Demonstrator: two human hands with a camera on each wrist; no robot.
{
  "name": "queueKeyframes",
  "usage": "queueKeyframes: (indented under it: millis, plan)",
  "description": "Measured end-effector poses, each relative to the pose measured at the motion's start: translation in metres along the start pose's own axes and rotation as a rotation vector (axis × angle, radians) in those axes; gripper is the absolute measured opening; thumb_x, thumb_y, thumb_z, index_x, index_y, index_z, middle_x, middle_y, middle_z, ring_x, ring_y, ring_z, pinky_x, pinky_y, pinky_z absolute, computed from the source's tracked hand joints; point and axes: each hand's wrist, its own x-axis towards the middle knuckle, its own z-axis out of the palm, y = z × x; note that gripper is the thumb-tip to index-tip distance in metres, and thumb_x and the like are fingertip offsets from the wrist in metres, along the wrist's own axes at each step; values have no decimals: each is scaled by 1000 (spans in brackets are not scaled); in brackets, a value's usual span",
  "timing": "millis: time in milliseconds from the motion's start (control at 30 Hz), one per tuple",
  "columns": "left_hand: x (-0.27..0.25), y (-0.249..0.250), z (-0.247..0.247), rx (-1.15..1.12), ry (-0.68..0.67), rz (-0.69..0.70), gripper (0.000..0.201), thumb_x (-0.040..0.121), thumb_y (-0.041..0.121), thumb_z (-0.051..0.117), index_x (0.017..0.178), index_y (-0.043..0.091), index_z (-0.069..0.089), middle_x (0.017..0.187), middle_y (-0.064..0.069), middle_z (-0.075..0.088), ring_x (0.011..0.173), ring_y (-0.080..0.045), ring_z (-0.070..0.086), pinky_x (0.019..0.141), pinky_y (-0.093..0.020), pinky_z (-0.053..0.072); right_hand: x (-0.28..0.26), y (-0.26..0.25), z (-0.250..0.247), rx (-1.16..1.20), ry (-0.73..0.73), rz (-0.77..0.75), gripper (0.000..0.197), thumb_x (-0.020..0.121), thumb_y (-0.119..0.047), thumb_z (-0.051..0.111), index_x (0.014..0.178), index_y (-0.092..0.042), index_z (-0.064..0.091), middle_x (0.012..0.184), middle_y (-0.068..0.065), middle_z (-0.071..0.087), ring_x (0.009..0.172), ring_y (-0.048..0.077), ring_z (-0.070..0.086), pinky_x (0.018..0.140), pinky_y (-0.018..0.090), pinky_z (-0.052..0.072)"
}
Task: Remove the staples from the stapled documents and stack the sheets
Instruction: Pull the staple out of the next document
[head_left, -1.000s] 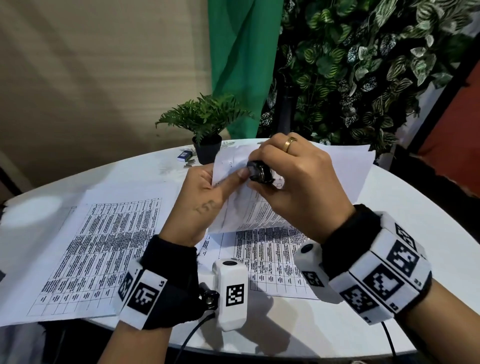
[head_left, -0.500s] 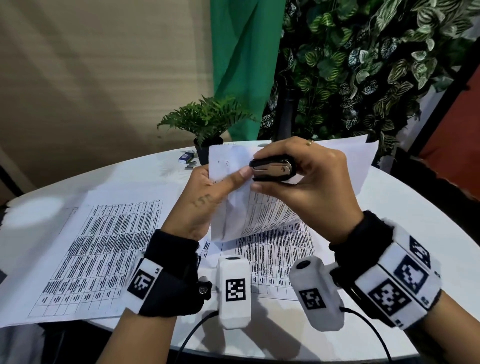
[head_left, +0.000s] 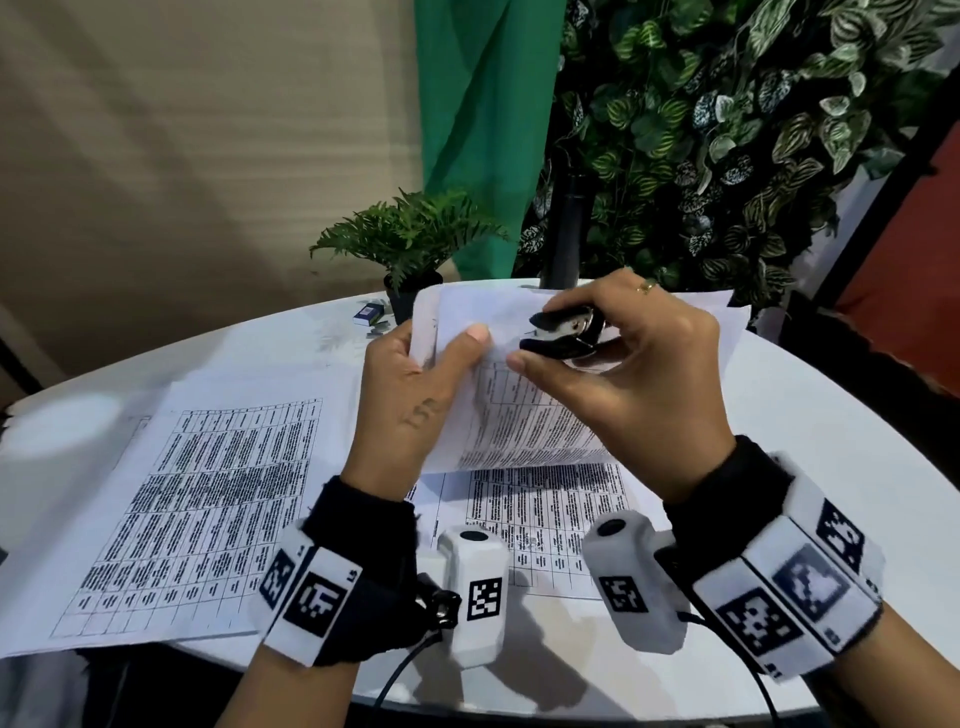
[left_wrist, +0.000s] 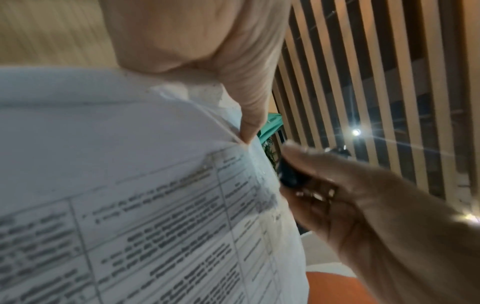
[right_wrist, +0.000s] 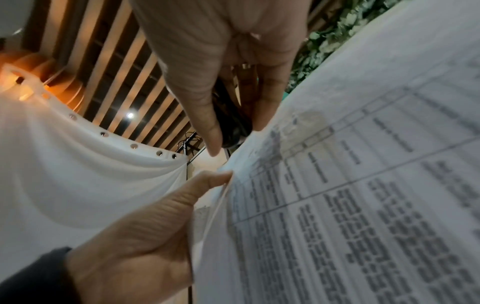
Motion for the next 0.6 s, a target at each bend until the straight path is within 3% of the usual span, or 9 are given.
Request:
queueKeyframes:
  millis: [133, 333, 400, 500, 600]
  plan:
    - [0, 2, -2, -49, -5, -27, 10, 85, 10, 64, 80, 17, 69, 75, 6, 73, 76, -13, 69, 76, -26, 56, -15, 11, -7, -227, -124, 85, 29, 68, -35, 74, 80, -10, 65, 77, 3, 62, 68, 23, 60, 60, 42, 51]
    - [0, -1, -4, -110, -12, -51, 13, 82, 2, 65, 86, 15, 68, 72, 9, 73, 70, -6, 70, 64, -18, 53, -17, 17, -14, -316, -223, 172, 43, 61, -32, 85, 94, -11, 69, 93, 2, 61, 75, 20, 58, 69, 40, 52]
    - [1, -3, -5, -115, -9, -57, 16, 79, 0, 66, 88, 13, 68, 73, 9, 74, 70, -6, 70, 64, -18, 53, -10, 16, -17, -224, -216, 154, 44, 58, -31, 87, 94, -13, 69, 109, -2, 55, 81, 13, 56, 74, 31, 52]
    - [2, -1, -7, -129, -20, -70, 17, 76, 0, 68, 88, 13, 69, 75, 6, 74, 72, -10, 71, 68, -21, 54, 4, 16, -21, -151, -269, 163, 43, 54, -32, 88, 90, -18, 69, 132, -4, 42, 86, 0, 54, 79, 3, 37]
    - [2, 1, -8, -172, -66, -72, 21, 68, 4, 69, 88, 8, 69, 76, 2, 75, 72, -13, 70, 67, -23, 55, 17, 12, -23, -131, -355, 190, 41, 53, -32, 87, 87, -17, 71, 123, -1, 54, 92, 6, 56, 79, 6, 36]
